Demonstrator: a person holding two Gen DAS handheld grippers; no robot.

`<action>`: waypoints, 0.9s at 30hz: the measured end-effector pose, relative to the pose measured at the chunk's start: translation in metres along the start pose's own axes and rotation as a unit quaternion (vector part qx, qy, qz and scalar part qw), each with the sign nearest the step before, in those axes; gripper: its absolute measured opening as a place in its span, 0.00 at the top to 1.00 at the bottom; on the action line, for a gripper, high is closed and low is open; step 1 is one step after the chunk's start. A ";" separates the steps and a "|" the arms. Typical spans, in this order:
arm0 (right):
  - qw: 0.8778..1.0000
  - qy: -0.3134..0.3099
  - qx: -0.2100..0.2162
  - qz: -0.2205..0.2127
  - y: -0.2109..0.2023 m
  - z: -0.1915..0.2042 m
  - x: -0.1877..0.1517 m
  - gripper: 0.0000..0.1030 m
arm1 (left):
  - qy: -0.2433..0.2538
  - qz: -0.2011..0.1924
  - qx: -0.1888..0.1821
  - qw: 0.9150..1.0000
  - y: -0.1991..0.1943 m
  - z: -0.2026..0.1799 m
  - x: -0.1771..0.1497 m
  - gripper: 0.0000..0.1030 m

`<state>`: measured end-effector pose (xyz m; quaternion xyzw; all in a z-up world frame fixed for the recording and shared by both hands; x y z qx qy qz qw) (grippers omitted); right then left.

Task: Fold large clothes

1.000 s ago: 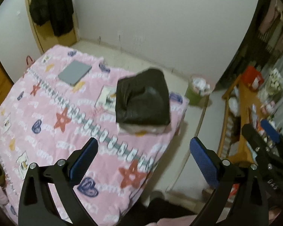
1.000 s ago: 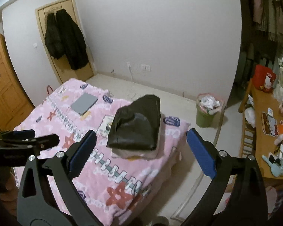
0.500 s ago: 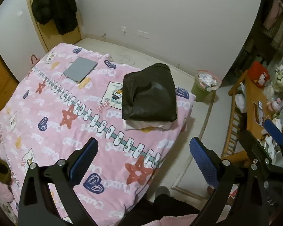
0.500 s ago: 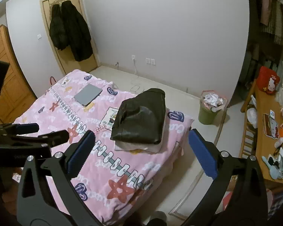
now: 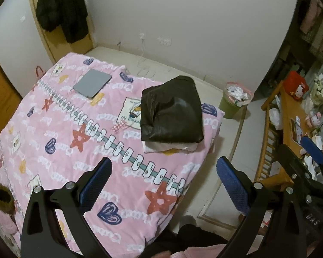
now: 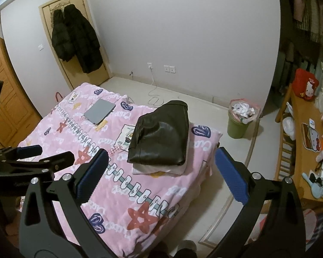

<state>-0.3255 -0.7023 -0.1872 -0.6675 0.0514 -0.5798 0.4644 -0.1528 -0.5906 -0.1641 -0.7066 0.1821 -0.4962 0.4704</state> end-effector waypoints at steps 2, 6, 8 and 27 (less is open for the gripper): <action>1.000 0.000 0.001 0.001 0.000 0.000 0.001 0.06 | 0.008 -0.002 0.000 1.000 -0.001 -0.002 0.000 0.08; 1.000 -0.001 0.001 0.000 0.001 -0.001 0.003 0.06 | 0.007 0.000 -0.002 1.000 -0.002 -0.002 0.000 0.08; 1.000 -0.001 -0.001 0.000 0.001 -0.001 0.003 0.06 | 0.003 0.002 -0.002 1.000 -0.003 -0.001 0.000 0.08; 1.000 0.013 -0.015 0.006 -0.003 -0.006 -0.004 0.06 | -0.016 0.012 0.003 1.000 0.000 0.002 0.000 0.08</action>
Point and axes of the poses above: each gripper's, at about its wrist camera, not at the fingertips, and y roughly the way its jaws point, z to its left, x to its top, the point moved 2 cm from there along y, roughly the way its jaws point, and after that the axes turned 5 degrees about -y, right-handed, at the moved point
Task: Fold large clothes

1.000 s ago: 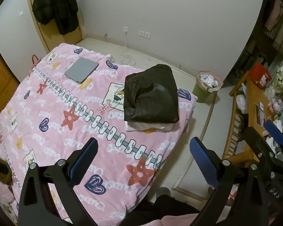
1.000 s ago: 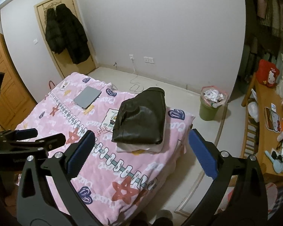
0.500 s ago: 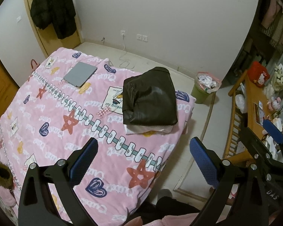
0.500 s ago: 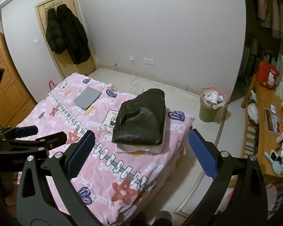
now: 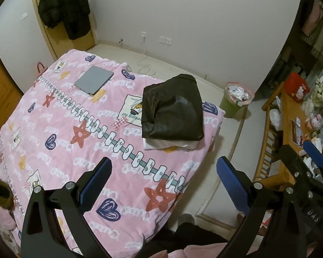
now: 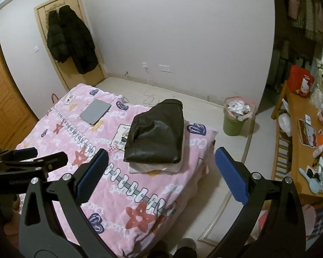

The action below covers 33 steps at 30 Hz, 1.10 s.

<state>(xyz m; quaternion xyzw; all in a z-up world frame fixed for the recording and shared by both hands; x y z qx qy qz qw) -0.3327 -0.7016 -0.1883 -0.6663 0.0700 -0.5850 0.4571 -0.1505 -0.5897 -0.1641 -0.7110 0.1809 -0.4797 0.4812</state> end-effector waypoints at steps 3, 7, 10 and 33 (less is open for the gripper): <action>1.000 0.005 0.001 0.002 -0.002 -0.004 -0.003 0.06 | -0.002 0.001 0.004 1.000 0.000 0.001 0.000 0.08; 1.000 0.004 0.003 0.002 -0.004 -0.008 -0.003 0.06 | -0.003 0.001 0.006 1.000 0.001 0.001 0.000 0.08; 1.000 0.004 0.007 0.008 -0.005 -0.009 -0.005 0.06 | -0.004 0.001 0.007 1.000 0.001 0.002 0.000 0.08; 0.999 -0.008 0.019 0.025 -0.005 -0.007 -0.010 0.06 | -0.007 0.001 0.014 1.000 0.003 0.006 -0.004 0.08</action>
Point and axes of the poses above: each gripper's, at about its wrist camera, not at the fingertips, and y roughly the way its jaws point, z to its left, x to its top, the point moved 2 cm from there along y, roughly the way its jaws point, and after that the axes turned 5 degrees about -y, right-handed, at the moved point
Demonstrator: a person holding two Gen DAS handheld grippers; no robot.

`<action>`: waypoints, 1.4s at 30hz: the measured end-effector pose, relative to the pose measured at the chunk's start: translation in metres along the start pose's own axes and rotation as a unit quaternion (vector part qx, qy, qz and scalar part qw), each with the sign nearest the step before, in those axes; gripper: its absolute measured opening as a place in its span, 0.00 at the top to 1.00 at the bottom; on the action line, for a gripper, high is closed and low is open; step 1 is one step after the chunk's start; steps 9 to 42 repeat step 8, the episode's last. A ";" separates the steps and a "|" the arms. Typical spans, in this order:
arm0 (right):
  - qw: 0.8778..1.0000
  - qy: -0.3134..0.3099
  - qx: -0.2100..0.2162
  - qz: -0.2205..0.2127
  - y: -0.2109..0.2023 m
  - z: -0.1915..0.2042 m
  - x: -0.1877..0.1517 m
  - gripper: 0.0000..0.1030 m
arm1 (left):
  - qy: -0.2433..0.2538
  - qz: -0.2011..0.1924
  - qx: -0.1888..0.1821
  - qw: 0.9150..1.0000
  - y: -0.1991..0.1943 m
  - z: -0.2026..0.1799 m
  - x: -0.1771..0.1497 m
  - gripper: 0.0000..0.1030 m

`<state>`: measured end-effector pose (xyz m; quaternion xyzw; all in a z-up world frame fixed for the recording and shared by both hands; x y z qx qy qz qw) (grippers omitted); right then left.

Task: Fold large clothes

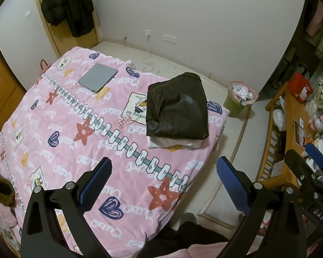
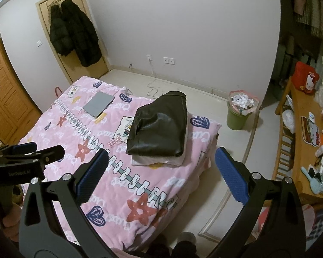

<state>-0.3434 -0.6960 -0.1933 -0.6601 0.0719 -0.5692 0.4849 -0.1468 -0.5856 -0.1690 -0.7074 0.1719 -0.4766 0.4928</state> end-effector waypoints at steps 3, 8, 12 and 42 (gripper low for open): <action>1.000 0.000 0.001 0.003 0.000 0.001 -0.001 0.06 | -0.007 0.003 0.001 1.000 0.003 0.003 0.000 0.08; 1.000 -0.001 0.002 0.004 -0.001 0.004 -0.003 0.06 | -0.016 0.005 0.001 1.000 0.006 0.007 0.002 0.08; 1.000 -0.001 0.002 0.004 -0.001 0.004 -0.003 0.06 | -0.016 0.005 0.001 1.000 0.006 0.007 0.002 0.08; 1.000 -0.001 0.002 0.004 -0.001 0.004 -0.003 0.06 | -0.016 0.005 0.001 1.000 0.006 0.007 0.002 0.08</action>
Point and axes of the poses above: each gripper's, at about its wrist camera, not at the fingertips, and y roughly the way its jaws point, z to its left, x to its top, the point moved 2 cm from there along y, roughly the way its jaws point, and after that the axes turned 5 degrees about -y, right-handed, at the moved point
